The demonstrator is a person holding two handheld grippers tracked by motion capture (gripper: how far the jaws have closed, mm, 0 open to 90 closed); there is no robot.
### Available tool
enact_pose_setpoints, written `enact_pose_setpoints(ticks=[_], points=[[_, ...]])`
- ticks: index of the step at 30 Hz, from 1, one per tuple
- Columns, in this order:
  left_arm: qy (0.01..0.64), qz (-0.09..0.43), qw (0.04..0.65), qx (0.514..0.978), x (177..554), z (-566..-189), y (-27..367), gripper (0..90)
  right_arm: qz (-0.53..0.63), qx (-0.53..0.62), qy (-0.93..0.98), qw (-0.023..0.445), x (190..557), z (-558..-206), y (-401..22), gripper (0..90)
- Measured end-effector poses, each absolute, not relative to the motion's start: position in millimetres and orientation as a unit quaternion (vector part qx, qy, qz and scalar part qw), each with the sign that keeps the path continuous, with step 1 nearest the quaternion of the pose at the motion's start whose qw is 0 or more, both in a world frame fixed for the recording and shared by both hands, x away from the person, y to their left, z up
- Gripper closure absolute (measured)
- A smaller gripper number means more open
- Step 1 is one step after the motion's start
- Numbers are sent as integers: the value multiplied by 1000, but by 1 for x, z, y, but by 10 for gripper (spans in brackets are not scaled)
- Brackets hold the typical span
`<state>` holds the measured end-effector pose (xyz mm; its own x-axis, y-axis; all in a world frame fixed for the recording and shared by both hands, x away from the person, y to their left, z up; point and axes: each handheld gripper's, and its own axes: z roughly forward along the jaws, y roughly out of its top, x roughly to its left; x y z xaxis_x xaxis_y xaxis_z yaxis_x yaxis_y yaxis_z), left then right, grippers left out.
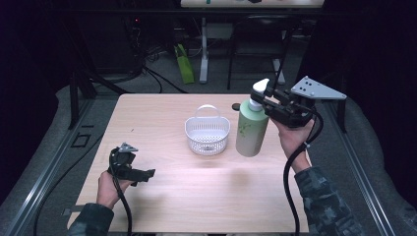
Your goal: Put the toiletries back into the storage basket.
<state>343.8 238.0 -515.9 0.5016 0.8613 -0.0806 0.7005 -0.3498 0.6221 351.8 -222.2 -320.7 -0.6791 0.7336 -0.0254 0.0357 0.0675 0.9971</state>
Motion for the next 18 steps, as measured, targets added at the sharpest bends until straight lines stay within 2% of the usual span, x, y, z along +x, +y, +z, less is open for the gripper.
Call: enact_pose_setpoints(ticks=[18], points=[[479,129,304,813,344,-516,238,0,621,273,677,285,361,-303,-213,670]])
